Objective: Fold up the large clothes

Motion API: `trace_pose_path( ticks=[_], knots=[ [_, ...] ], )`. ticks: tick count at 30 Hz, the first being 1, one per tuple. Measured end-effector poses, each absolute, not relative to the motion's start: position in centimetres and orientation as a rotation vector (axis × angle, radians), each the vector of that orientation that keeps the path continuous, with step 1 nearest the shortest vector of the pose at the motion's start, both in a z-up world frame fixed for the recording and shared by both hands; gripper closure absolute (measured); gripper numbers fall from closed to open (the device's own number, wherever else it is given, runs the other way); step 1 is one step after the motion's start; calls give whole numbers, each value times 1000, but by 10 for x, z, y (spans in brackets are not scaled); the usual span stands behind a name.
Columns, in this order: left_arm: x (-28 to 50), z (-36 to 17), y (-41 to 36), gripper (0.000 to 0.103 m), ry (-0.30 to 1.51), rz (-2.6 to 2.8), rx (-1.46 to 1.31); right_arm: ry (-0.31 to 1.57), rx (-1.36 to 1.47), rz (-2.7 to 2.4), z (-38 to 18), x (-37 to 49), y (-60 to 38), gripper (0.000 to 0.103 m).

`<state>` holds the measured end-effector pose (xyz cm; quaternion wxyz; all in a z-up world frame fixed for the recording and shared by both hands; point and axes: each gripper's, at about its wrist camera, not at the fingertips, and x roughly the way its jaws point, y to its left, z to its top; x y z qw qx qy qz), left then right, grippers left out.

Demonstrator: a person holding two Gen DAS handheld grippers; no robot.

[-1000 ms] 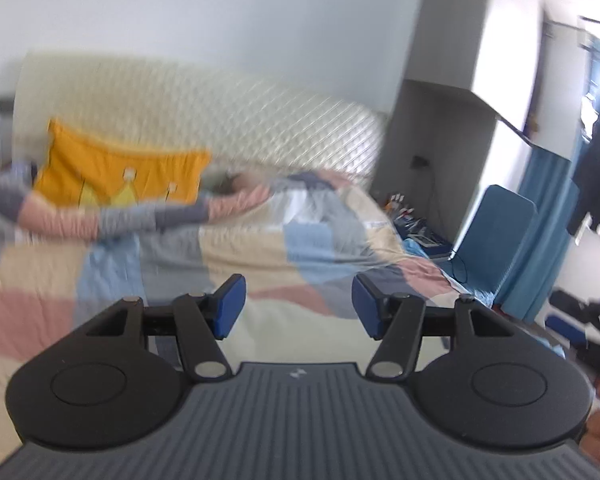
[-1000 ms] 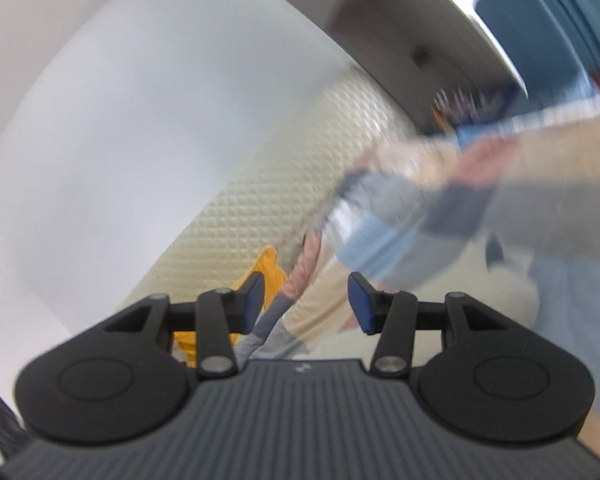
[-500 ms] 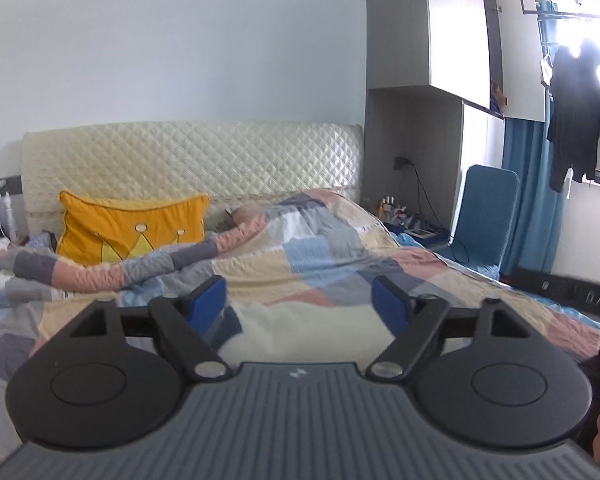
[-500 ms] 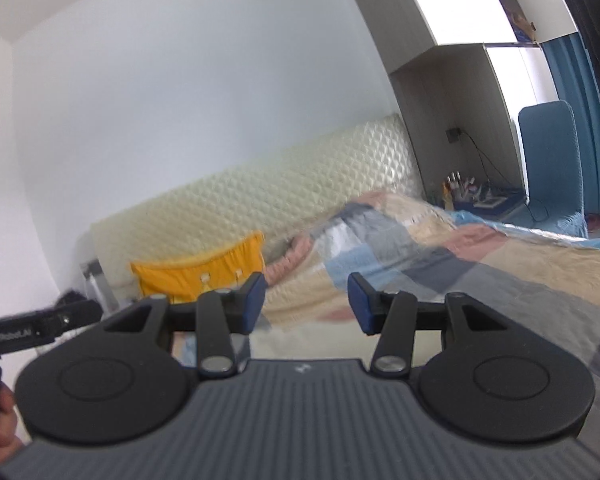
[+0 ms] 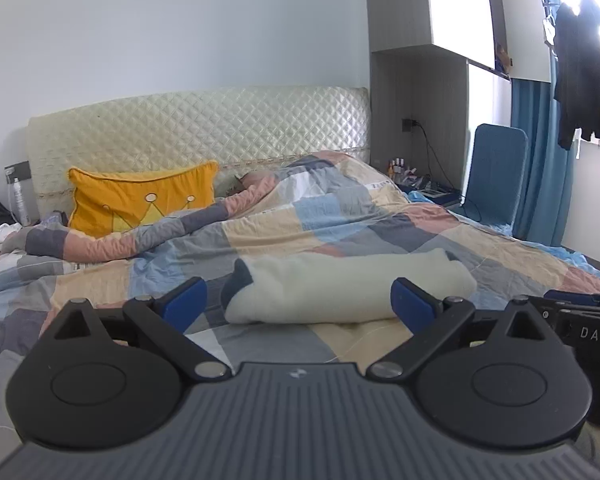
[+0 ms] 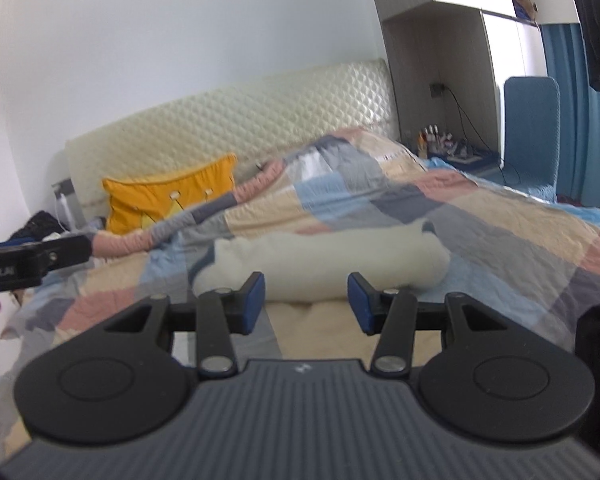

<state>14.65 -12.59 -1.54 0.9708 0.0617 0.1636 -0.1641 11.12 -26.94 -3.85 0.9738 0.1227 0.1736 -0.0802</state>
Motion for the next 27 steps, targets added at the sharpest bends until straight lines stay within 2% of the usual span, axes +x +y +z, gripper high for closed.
trace_pose_path(
  ticks=[27],
  knots=[
    [156,-27,-120,1,381,-289,133,390,236,-160,-39,114,-259,53]
  ],
)
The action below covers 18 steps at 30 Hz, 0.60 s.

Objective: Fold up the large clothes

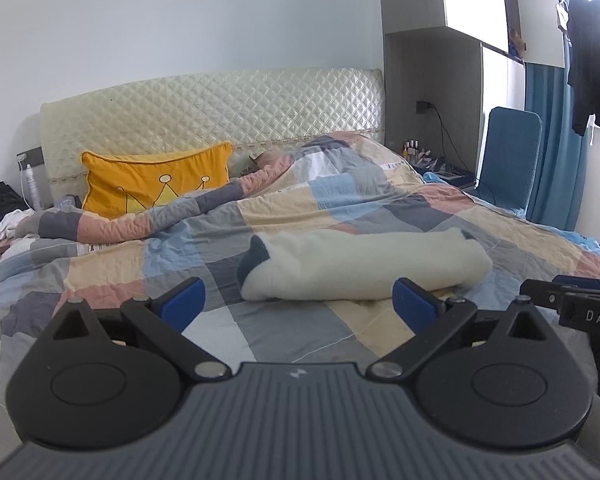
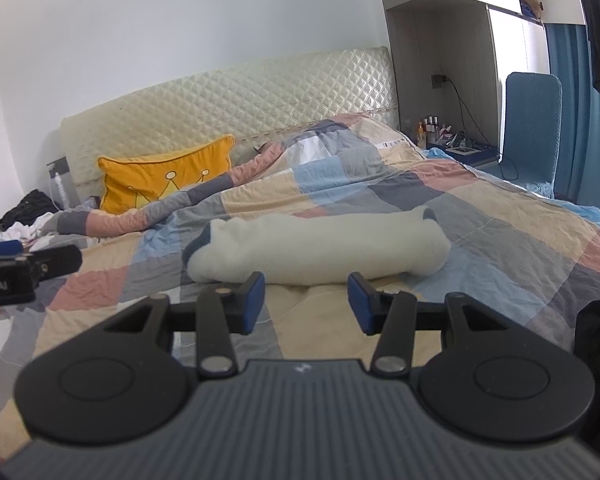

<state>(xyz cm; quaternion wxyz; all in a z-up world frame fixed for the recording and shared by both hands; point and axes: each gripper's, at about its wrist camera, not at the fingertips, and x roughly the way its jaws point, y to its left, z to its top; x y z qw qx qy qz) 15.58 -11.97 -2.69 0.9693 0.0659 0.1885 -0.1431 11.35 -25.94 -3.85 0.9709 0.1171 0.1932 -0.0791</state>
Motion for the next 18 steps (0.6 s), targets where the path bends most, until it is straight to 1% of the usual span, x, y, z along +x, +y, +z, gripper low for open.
trace_pose_path(
  ticks=[18],
  knots=[
    [158,-31,-121,1,391,-289,126,384,201,-183,-39,111,-258,53]
  ],
)
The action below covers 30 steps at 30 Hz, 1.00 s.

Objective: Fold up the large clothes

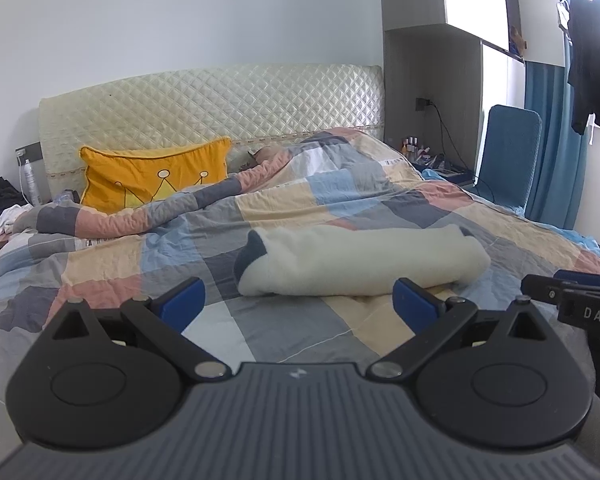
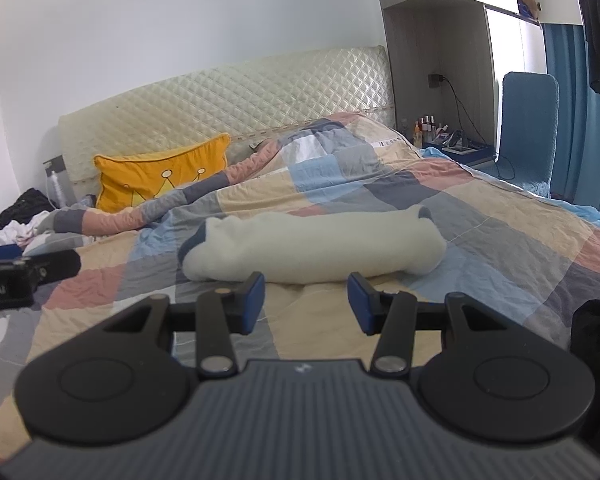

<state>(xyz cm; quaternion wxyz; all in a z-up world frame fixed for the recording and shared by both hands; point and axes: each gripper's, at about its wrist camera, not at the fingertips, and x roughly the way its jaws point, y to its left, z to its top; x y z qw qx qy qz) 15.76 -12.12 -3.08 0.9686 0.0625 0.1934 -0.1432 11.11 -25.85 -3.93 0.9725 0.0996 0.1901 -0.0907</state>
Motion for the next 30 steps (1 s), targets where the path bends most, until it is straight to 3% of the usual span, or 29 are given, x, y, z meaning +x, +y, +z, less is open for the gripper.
trace_pose_path(
  ticks=[22,29,30],
  knots=[
    [156,-31,-121,1,392,-273,117,376,184,-188,-38,110,-252,53],
    [155,-28,-122,1,391,-273,101,369,174,-197,-36,108,-251,49],
    [155,-28,-122,1,391,-273,101,369,176,-195,-36,108,-252,40]
  ],
)
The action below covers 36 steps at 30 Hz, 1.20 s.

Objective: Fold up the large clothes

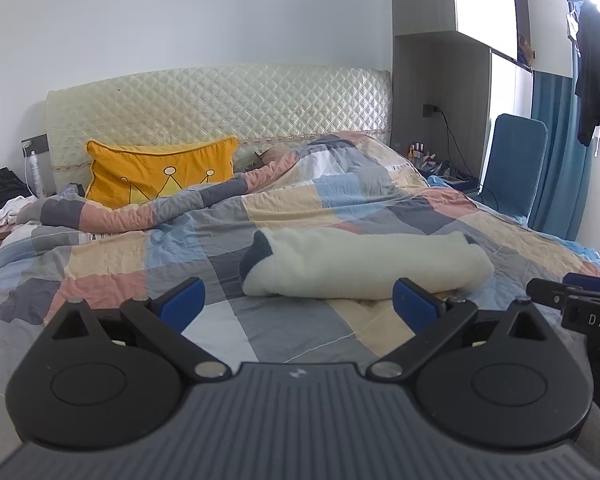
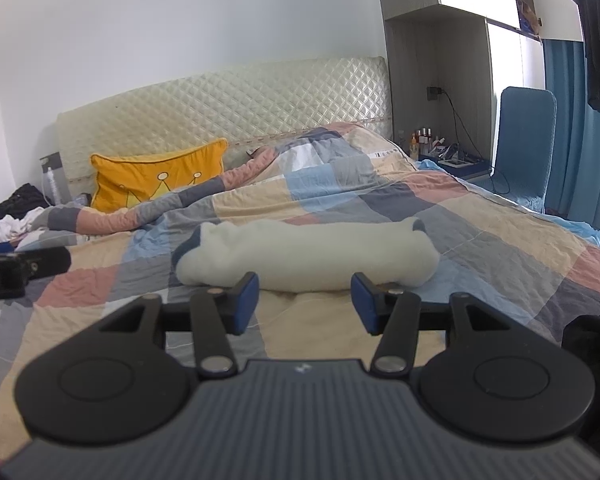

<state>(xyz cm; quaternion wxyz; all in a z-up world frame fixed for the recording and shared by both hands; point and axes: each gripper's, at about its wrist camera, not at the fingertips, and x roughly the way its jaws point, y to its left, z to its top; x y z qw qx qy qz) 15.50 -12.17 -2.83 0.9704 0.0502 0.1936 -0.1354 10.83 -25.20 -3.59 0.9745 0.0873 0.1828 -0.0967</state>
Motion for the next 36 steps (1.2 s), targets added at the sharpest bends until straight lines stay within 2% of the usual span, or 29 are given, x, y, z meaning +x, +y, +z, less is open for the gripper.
trace_pose_path(
  ticks=[1,3,11,13,36],
  knots=[
    [155,-28,-122,1,390,-273,100,365,179,-196,-35,108,-253,24],
    [154,-27,-122,1,390,-272,99,350,176,-205,-35,107,-254,10],
    [153,-26,-122,1,392,-267,98,360,164,-215,-32,111,-258,7],
    [153,-24,-123,1,394,-267,92,357,160,-221,-32,111,-258,0],
    [152,-20,-125,1,379,-261,88,358,157,-222,-33,110,-256,0]
  ],
)
